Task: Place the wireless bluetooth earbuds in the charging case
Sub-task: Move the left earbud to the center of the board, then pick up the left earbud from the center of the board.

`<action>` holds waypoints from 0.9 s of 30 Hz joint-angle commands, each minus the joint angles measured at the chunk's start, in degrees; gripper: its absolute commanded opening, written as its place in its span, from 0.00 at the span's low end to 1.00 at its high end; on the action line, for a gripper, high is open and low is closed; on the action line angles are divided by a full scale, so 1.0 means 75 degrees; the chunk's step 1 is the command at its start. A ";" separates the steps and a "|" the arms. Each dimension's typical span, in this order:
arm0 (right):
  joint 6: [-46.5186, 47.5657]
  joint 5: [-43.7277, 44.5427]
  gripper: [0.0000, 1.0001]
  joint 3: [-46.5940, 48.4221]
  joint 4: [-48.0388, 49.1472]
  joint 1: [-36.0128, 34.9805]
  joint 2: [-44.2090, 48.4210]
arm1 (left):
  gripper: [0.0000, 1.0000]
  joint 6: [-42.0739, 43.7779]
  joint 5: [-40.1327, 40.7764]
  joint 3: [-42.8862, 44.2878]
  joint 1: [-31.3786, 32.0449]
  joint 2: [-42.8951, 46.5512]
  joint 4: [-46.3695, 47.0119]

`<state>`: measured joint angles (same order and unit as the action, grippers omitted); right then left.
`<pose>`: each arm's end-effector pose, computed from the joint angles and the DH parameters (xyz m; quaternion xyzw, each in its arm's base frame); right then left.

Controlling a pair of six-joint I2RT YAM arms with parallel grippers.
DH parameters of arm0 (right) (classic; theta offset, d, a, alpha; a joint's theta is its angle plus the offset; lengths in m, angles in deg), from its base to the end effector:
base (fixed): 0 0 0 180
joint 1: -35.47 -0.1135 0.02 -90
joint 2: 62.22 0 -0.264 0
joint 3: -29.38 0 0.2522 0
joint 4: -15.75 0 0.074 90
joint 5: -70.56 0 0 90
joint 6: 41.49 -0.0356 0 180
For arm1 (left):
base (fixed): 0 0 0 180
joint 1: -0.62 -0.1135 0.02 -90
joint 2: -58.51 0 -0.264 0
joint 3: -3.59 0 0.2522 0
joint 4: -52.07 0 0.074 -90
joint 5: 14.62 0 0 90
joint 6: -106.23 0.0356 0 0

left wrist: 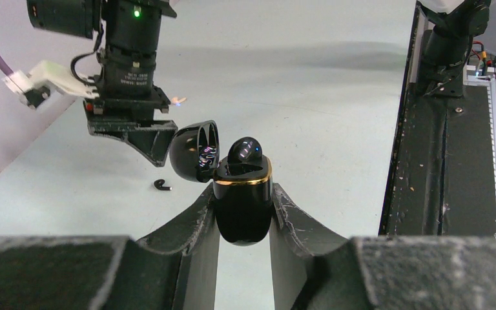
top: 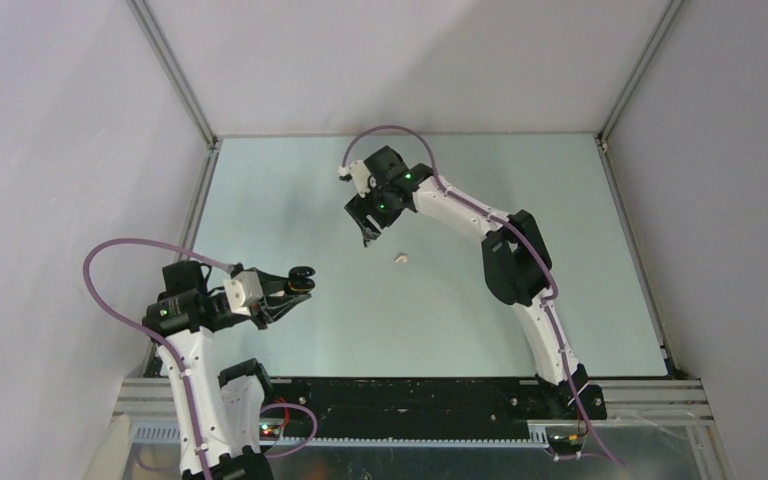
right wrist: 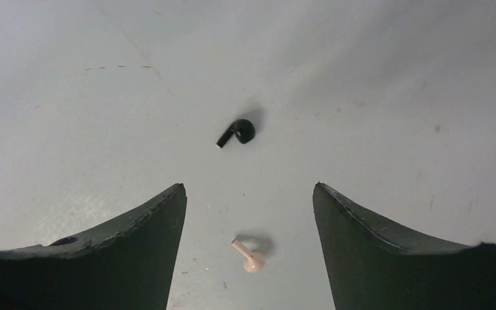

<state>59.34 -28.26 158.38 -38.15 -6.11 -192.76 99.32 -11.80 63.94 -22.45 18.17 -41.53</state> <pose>0.3746 0.3397 0.2174 -0.4409 0.8441 0.1493 0.2661 0.0849 -0.0025 0.2980 0.4438 0.5716 -0.3273 0.6077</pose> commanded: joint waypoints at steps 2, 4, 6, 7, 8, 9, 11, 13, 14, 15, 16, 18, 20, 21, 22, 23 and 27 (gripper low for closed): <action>0.1597 -0.1852 0.76 -0.0009 0.0348 0.0349 0.0463 | 0.00 0.0183 -0.0122 0.0257 -0.0060 0.0046 0.0088; 0.1678 -0.2201 0.75 0.0057 0.0484 0.0522 0.0302 | 0.00 0.0166 -0.0116 0.0263 -0.0064 0.0040 0.0083; 0.1603 -0.2624 0.75 0.0314 0.0457 0.0641 0.0029 | 0.00 0.0168 -0.0118 0.0274 -0.0054 0.0044 0.0075; 0.1498 -0.2705 0.75 0.0431 0.0320 0.0686 -0.0190 | 0.00 0.0171 -0.0116 0.0279 -0.0050 0.0034 0.0080; 0.1383 -0.2853 0.75 0.0689 0.0159 0.0695 -0.0414 | 0.00 0.0162 -0.0105 0.0277 -0.0052 0.0040 0.0081; 0.1329 -0.2936 0.75 0.0935 0.0084 0.0688 -0.0540 | 0.00 0.0161 -0.0101 0.0279 -0.0061 0.0027 0.0078; 0.1138 -0.3134 0.75 0.1250 -0.0075 0.0672 -0.0841 | 0.00 0.0166 -0.0106 0.0280 -0.0064 0.0001 0.0091; 0.0859 -0.3291 0.75 0.1492 -0.0121 0.0661 -0.1093 | 0.00 0.0177 -0.0095 0.0280 -0.0057 -0.0019 0.0088; 0.0620 -0.3372 0.76 0.1571 -0.0118 0.0656 -0.1241 | 0.00 0.0182 -0.0095 0.0275 -0.0055 -0.0023 0.0095; 0.0490 -0.3395 0.75 0.1727 -0.0125 0.0651 -0.1322 | 0.00 0.0182 -0.0095 0.0278 -0.0062 -0.0023 0.0090; 0.0296 -0.3436 0.75 0.1818 -0.0166 0.0653 -0.1480 | 0.00 0.0174 -0.0089 0.0262 -0.0063 -0.0024 0.0087; 0.0143 -0.3568 0.75 0.2059 -0.0290 0.0657 -0.1688 | 0.00 0.0191 -0.0094 0.0268 -0.0057 -0.0024 0.0087; -0.0001 -0.3637 0.74 0.2142 -0.0321 0.0675 -0.1792 | 0.00 0.0191 -0.0092 0.0269 -0.0064 -0.0014 0.0089; -0.0043 -0.3656 0.74 0.2122 -0.0326 0.0678 -0.1826 | 0.00 0.0193 -0.0094 0.0269 -0.0064 -0.0013 0.0095; -0.0127 -0.3735 0.74 0.2109 -0.0336 0.0701 -0.1866 | 0.00 0.0189 -0.0095 0.0269 -0.0065 -0.0015 0.0096; -0.0158 -0.3788 0.73 0.2070 -0.0340 0.0709 -0.1887 | 0.00 0.0192 -0.0095 0.0269 -0.0062 -0.0008 0.0091; -0.0310 -0.3990 0.72 0.1940 -0.0375 0.0743 -0.1973 | 0.00 0.0195 -0.0094 0.0254 -0.0064 -0.0001 0.0097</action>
<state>59.60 -54.95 171.19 -40.44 -0.98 -206.97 99.32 -11.62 63.92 -22.45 18.13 -41.53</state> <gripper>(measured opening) 0.728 0.329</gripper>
